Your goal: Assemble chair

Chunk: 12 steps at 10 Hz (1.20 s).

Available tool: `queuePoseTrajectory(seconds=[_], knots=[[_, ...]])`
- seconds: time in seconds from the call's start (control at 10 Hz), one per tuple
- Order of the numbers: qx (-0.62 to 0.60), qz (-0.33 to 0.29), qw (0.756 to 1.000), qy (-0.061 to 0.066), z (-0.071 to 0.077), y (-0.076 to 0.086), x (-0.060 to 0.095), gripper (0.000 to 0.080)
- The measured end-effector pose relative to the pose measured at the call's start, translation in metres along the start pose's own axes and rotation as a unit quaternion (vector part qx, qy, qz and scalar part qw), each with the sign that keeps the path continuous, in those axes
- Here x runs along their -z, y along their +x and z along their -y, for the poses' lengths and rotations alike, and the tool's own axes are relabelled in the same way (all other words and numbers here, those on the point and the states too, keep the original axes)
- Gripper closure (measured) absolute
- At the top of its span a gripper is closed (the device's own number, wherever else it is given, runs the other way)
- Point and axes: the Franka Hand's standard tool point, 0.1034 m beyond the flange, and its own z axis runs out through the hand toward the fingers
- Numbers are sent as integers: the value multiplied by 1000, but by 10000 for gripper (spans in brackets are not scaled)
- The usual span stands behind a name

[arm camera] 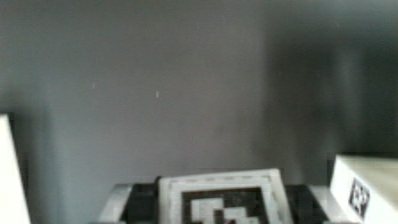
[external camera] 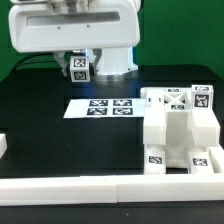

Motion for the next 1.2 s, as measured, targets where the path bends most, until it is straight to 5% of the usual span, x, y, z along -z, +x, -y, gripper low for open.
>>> queuePoseTrajectory(seconds=[0.2,0.6,1.0,1.2], knots=[[2,-55,998,-11,1,7,0,521],[-11,-220,975,4,86,55,35,521],[-15,-202,979,4,87,48,25,521],[-9,-211,977,6,111,54,8,520]])
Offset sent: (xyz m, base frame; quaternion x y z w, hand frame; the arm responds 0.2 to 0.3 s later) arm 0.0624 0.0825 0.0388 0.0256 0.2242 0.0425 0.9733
